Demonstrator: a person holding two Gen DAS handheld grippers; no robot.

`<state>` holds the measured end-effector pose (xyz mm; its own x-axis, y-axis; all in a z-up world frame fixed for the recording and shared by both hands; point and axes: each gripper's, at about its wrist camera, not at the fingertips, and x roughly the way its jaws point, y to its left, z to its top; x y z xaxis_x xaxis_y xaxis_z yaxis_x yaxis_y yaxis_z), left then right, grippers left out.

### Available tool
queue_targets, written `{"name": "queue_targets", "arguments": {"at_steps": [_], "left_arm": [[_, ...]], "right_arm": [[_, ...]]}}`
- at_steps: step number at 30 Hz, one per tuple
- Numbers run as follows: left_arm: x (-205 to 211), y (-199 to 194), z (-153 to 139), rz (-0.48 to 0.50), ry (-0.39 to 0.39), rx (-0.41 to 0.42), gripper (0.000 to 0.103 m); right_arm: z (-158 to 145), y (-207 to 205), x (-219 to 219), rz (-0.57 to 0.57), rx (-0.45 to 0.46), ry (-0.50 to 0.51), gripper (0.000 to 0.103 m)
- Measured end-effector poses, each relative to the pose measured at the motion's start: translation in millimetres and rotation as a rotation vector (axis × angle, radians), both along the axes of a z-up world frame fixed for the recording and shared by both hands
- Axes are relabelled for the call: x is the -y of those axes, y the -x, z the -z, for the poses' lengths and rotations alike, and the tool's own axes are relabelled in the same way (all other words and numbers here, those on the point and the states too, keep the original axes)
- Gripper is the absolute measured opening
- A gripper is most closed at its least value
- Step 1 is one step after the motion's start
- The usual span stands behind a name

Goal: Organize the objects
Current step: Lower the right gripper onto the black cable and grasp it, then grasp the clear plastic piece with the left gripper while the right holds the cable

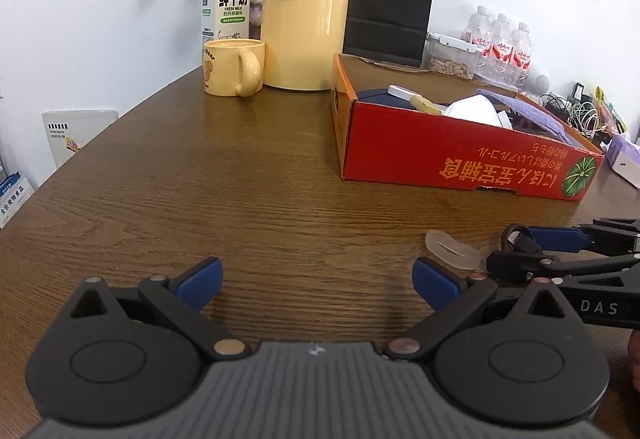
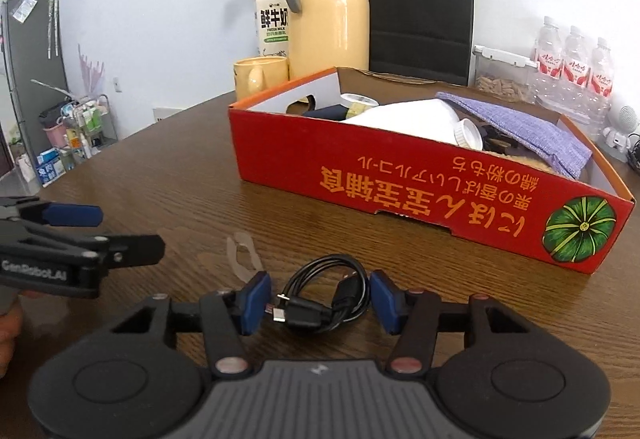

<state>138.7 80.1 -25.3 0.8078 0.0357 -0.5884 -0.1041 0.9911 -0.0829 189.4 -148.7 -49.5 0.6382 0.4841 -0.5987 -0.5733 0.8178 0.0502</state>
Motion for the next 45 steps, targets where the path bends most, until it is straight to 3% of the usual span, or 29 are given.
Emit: {"name": "queue_targets", "arguments": {"at_steps": [15,29,45], "left_arm": [[6.9,-2.2,0.6,0.002,-0.039,-0.012,0.103],[40.8,-18.5,4.9,0.064,-0.094,-0.068,0.103],[58.7,-37.9,6.7,0.090,-0.087,-0.068,0.103]], "right_arm": [[-9.6,12.2,22.5,0.105,0.129,-0.031,0.051],[-13.3,6.3,81.1,0.244,0.143,-0.120,0.051],[-13.8,12.6,83.7,0.223,0.166,-0.112,0.052]]}}
